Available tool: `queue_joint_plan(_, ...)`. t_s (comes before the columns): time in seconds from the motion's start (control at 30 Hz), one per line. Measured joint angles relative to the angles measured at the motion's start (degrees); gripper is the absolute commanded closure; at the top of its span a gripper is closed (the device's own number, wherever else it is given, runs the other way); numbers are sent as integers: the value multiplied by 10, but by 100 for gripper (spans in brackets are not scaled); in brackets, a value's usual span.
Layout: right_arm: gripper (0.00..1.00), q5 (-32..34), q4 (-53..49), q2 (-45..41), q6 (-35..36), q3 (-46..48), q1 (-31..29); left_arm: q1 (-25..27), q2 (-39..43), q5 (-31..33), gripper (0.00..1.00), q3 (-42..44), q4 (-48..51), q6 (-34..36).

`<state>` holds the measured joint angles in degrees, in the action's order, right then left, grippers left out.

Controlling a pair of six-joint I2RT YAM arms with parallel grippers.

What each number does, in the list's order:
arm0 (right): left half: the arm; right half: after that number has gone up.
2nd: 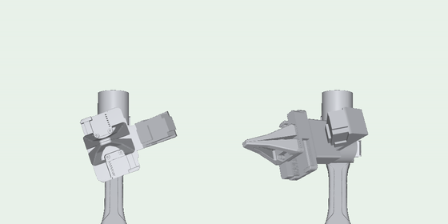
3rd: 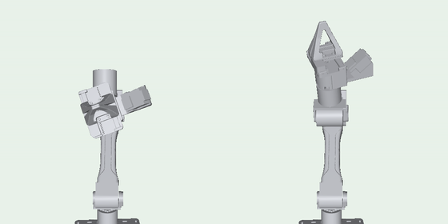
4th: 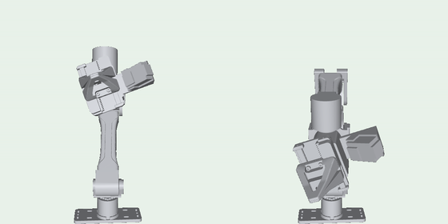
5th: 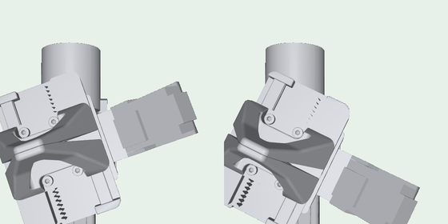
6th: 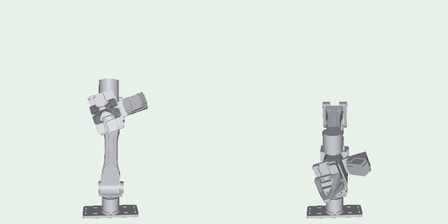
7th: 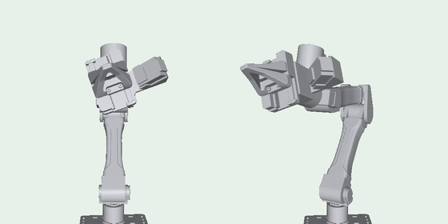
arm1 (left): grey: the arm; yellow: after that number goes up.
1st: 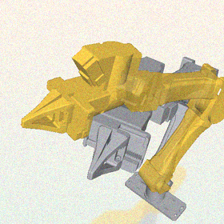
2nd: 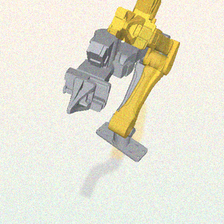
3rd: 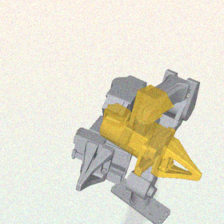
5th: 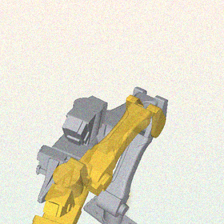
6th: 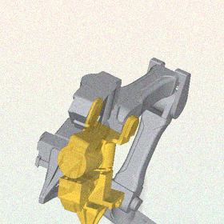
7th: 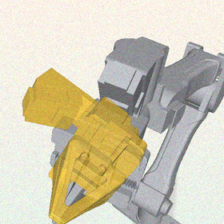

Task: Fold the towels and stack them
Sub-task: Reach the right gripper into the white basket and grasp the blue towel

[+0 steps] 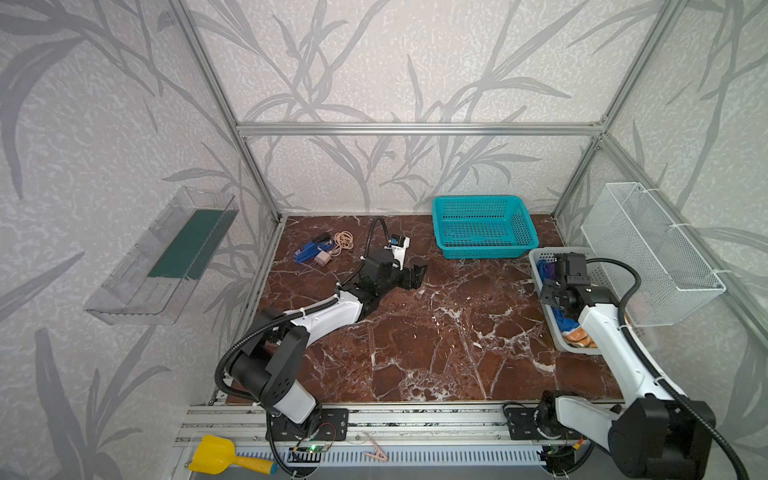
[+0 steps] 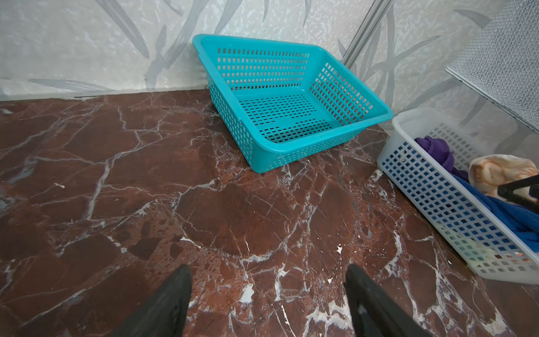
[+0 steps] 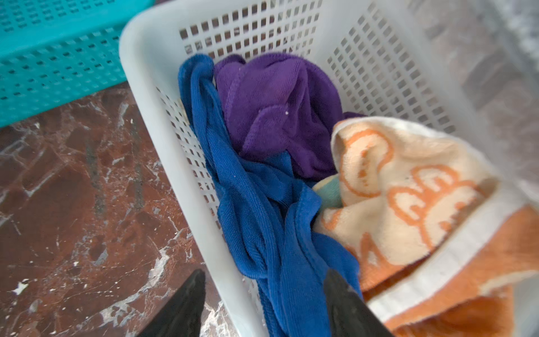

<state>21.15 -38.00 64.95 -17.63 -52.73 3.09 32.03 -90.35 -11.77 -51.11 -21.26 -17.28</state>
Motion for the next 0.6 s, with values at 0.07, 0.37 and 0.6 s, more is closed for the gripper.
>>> queue_joint_plan(0.07, 36, 10, -26, -27, -10, -12, 1, 2, 3, -6, 17, 9, 1, -3)
queue_joint_plan(0.37, 48, -63, -59, -77, -52, 65, 114, 2, 29, -30, 18, 37, 9, -19)
queue_joint_plan(0.6, 95, -153, -37, -22, -47, 71, 119, 2, 40, -42, 20, 43, 22, -32)
